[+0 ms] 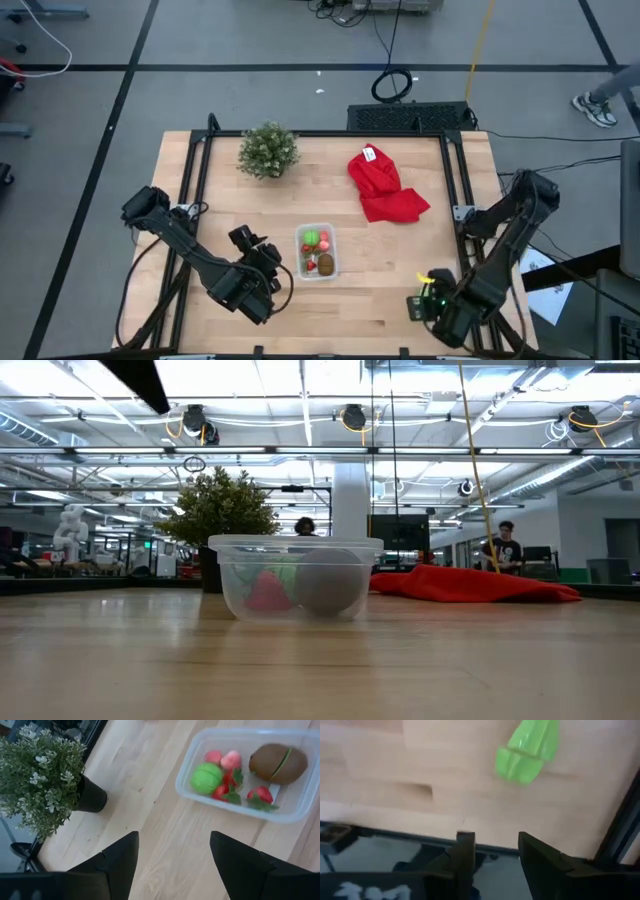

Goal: Pick and placing Produce into tupperware
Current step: Put the green starfruit into the transparent bin

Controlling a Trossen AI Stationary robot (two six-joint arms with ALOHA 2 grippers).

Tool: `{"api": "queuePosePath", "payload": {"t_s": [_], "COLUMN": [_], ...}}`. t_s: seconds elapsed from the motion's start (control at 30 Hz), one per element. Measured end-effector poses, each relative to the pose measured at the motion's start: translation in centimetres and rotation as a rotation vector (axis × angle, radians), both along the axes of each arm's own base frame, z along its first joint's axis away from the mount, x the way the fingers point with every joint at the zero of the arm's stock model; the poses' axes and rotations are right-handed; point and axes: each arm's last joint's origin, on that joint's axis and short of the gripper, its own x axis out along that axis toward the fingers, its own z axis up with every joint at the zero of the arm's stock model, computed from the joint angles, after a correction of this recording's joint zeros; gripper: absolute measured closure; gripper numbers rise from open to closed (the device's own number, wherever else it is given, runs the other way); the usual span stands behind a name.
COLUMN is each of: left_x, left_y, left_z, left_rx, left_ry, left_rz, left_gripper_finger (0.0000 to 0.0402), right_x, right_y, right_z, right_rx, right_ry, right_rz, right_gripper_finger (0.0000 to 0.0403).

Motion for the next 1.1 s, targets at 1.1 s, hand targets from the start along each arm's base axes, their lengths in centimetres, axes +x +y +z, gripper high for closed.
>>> {"api": "queuePosePath", "payload": {"t_s": [1.1], "left_x": [-0.9], "left_y": [0.3], "left_z": [-2.8], "left_rx": [0.030], "left_ry": [0.014], "left_rz": [0.053], "left_gripper_finger": [0.0148], "right_x": [1.6], "right_y": [-0.2], "right_z": [1.7], "right_rx": [0.078], "right_ry": [-0.245], "right_rz": [0.050], "right_gripper_finger": [0.0318]}}
